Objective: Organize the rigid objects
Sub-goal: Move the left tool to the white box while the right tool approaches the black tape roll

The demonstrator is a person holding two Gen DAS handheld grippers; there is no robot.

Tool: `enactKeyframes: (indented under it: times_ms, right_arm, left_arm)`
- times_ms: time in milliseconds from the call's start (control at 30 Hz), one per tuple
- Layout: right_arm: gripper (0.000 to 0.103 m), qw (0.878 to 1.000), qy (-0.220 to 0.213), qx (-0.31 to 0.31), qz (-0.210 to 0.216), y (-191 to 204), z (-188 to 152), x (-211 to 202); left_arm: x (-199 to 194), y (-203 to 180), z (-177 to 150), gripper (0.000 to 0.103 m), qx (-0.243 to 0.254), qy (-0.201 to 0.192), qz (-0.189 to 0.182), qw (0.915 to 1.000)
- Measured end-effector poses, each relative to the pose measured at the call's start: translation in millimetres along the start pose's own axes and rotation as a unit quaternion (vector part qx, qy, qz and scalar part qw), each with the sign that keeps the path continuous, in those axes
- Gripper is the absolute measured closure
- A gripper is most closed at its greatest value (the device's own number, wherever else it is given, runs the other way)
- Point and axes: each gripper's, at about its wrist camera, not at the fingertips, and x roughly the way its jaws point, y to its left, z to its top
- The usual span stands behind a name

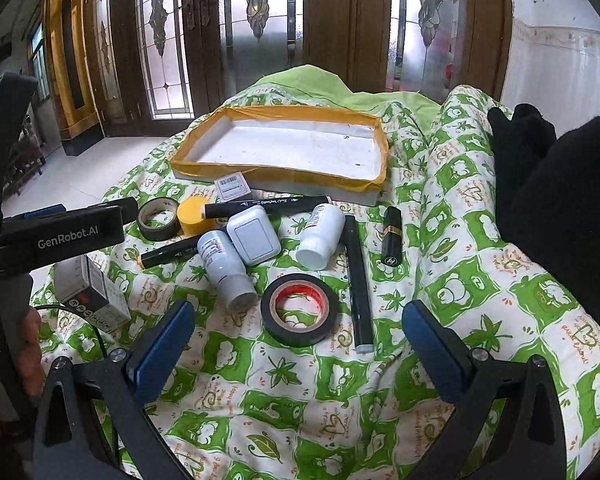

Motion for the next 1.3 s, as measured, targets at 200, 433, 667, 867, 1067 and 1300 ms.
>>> enactKeyframes:
  times_ms: [200,433,667,867,1067,1300]
  right_arm:
    - [0.0,1.0,0.004,0.002,0.002,-0.8,-0.8,0.8]
    - [0.0,1.0,0.003,0.002,0.004,0.0,-1.7,1.2]
    - [0.0,1.0,0.004,0.014,0.014,-1.6,1.8,-5.5]
    - [0.0,0.998,0.051,0.018,0.042,-9.2,12.7,2.2]
    - [0.001,0.997,0.057,0.025,0.046,-25.6,23.7,1.6]
    - [0.001,0.995,0.068,0.057,0.053,-44.7,26.9,7.5]
  left_arm:
    - [0.1,-0.2,0.4,0.001,0.0,0.001,0.0,1.0]
    - [0.1,-0.1,0.2,0.001,0.0,0.0,0.0,1.0]
    - [0.2,-0.3,0.9,0.001,-0.002,0.0,-0.002,1.0]
    - [8.9,10.7,5.6,0.001,-0.028,0.025,-0.033,0.9988]
    - [19.3,20.9,6.5,0.002,-0.052,0.055,-0.053,0.9957]
    - [7.4,18.1,3.0,0.003,-0.026,0.081,-0.047,0.9953]
